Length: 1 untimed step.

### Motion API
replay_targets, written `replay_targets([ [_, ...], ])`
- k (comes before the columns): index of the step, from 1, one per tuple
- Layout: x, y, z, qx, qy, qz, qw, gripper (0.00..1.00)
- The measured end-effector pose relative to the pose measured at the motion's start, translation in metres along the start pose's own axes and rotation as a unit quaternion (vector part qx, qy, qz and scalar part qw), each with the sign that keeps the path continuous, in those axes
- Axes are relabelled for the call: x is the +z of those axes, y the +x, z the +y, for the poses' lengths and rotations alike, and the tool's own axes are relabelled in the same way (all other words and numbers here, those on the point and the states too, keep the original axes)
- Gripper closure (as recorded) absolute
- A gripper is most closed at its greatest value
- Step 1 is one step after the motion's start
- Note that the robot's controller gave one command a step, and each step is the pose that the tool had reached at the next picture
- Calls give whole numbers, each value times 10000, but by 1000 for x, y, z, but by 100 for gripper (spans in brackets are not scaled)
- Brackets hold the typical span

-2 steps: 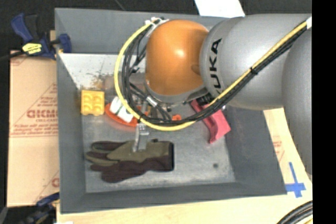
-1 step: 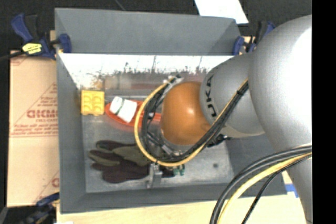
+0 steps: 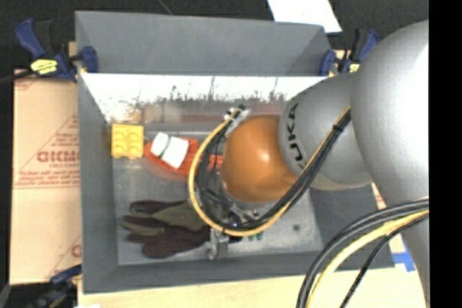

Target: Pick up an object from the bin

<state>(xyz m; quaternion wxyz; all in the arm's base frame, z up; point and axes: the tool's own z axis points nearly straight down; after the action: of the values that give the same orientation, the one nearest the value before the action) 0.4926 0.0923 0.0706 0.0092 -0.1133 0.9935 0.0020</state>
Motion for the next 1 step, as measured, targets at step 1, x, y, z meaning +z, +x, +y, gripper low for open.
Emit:
replay_targets([
  [1, 0, -7, -1, 1011, -1, 76, 9948, 0],
])
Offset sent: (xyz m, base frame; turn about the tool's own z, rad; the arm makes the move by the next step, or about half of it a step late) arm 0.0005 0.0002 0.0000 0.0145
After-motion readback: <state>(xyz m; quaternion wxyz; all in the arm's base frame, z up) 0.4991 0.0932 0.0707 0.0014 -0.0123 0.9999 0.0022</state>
